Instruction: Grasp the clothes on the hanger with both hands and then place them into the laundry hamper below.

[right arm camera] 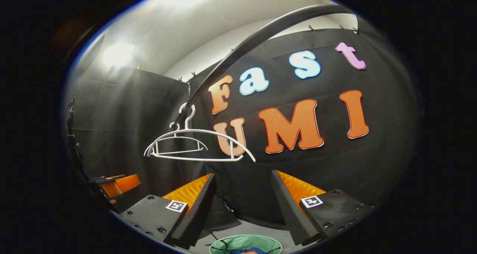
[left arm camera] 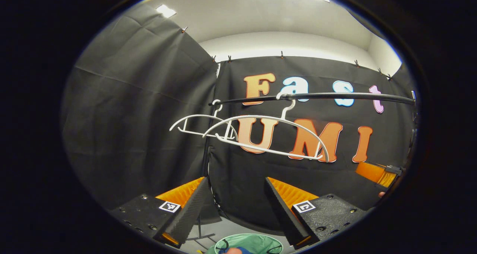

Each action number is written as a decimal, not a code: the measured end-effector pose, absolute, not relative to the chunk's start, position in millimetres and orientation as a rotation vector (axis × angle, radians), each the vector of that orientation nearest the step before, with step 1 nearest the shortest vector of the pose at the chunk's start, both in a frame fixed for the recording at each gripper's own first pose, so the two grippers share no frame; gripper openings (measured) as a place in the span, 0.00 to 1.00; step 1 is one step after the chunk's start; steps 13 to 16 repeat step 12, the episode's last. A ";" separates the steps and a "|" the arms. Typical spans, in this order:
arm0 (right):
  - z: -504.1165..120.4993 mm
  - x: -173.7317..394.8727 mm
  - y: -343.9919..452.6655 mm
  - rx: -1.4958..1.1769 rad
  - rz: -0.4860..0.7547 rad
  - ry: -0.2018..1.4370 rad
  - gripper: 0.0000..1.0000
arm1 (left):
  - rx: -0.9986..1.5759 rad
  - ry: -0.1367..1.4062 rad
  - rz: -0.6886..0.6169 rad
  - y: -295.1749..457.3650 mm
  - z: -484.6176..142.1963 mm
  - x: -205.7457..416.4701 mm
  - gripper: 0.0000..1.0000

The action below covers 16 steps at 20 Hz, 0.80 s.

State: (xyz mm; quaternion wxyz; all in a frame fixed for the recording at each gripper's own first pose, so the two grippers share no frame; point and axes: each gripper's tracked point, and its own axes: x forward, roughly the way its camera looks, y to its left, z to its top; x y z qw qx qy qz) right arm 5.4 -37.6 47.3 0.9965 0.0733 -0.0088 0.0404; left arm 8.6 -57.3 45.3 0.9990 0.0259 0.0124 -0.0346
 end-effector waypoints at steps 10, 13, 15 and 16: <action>44.7 2.7 -30.6 0.132 0.074 -0.009 0.96 | 0.062 0.004 -0.093 -59.7 51.2 7.4 0.98; 44.3 2.6 -27.3 0.127 0.079 -0.009 0.96 | 0.060 0.003 -0.093 -58.8 51.2 7.0 0.95; 44.3 2.6 -27.3 0.127 0.079 -0.009 0.96 | 0.060 0.003 -0.093 -58.8 51.2 7.0 0.95; 44.3 2.6 -27.3 0.127 0.079 -0.009 0.96 | 0.060 0.003 -0.093 -58.8 51.2 7.0 0.95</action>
